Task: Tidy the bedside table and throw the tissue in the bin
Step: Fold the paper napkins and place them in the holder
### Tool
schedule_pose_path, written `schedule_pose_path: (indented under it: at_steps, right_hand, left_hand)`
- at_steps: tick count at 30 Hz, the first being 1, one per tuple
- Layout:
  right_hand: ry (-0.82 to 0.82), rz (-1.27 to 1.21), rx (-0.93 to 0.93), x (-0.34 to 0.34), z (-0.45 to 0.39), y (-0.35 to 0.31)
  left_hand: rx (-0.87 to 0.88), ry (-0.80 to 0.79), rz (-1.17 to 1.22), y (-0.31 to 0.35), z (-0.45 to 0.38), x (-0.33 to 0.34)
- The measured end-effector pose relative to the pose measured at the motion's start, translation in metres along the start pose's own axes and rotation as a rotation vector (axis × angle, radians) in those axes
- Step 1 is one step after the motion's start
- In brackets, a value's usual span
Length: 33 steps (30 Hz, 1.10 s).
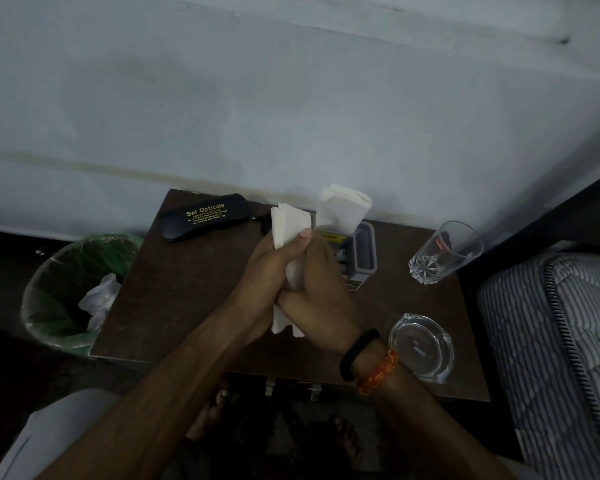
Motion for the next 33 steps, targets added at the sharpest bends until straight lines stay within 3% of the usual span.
schedule_pose_path:
  at_steps: [3, 7, 12, 16, 19, 24, 29, 33]
  right_hand:
    - [-0.006, -0.300, 0.052, -0.001, 0.006, 0.003]
    - [0.279, -0.772, 0.199, -0.018, 0.011, 0.027]
    - [0.449, -0.470, 0.187, -0.019, 0.015, 0.026]
    - [0.415, -0.214, 0.134, -0.015, 0.012, 0.021]
    - [0.375, -0.168, 0.128, -0.013, 0.011, 0.021]
    - [0.350, -0.271, 0.178, -0.026, 0.010, 0.028]
    - [0.117, -0.537, 0.216, -0.022, 0.001, 0.040]
    - [-0.055, -0.609, 0.100, -0.021, -0.003, 0.036]
  left_hand:
    - [-0.093, 0.081, 0.213, 0.000, -0.003, -0.010]
    - [-0.226, -0.047, 0.366, 0.003, 0.000, -0.001]
    - [-0.288, -0.146, 0.469, -0.006, 0.009, 0.017]
    - [-0.295, -0.206, 0.493, -0.008, 0.013, 0.025]
    - [-0.292, -0.221, 0.471, -0.006, 0.011, 0.023]
    - [-0.266, -0.131, 0.344, -0.001, 0.004, 0.011]
    - [-0.234, -0.090, 0.229, 0.002, -0.001, 0.004]
    - [-0.146, -0.134, 0.015, 0.009, -0.006, 0.007]
Point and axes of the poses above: each hand's wrist, its own z-axis away from the middle knuckle, its own x-axis out of the palm, y = z × x, the point moved 8 cm from there along -z, towards the middle knuckle, and after that the axes turned 14 degrees about z, right-handed, at the moved point
